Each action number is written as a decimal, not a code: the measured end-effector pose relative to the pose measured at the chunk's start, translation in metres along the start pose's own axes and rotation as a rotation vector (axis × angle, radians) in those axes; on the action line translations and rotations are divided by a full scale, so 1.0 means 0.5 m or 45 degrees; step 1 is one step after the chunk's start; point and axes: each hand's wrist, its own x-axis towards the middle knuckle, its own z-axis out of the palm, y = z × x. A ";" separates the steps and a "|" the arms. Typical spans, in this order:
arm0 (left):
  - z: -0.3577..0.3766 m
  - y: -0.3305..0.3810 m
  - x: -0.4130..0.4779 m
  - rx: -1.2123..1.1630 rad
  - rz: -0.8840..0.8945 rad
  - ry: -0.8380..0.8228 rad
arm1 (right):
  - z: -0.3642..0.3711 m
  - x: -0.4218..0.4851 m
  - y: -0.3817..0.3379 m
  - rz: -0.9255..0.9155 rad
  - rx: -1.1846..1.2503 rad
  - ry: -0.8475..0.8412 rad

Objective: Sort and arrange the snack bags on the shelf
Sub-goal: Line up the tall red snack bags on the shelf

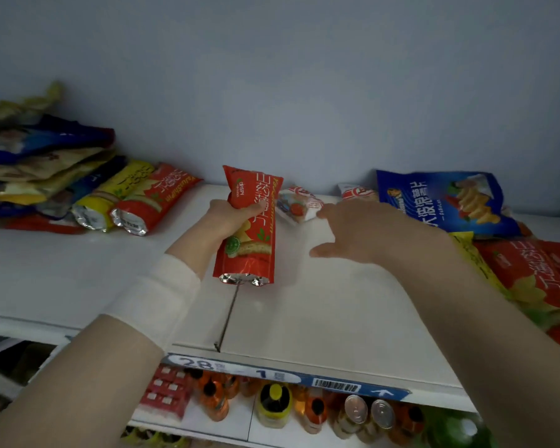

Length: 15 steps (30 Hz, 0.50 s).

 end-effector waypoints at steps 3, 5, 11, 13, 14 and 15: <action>-0.072 -0.017 0.063 0.081 0.104 0.050 | -0.021 0.062 -0.049 -0.024 -0.001 0.047; -0.115 -0.030 0.113 0.160 0.120 0.086 | -0.030 0.110 -0.079 -0.014 -0.009 0.059; -0.186 -0.071 0.254 0.422 0.127 0.137 | -0.037 0.236 -0.165 0.064 0.070 0.057; -0.191 -0.078 0.278 0.505 0.230 0.185 | -0.031 0.263 -0.183 0.091 0.044 0.055; -0.196 -0.079 0.285 0.557 0.310 0.216 | -0.028 0.275 -0.191 0.100 0.035 0.048; -0.199 -0.080 0.289 0.624 0.401 0.246 | -0.024 0.285 -0.197 0.112 0.024 0.038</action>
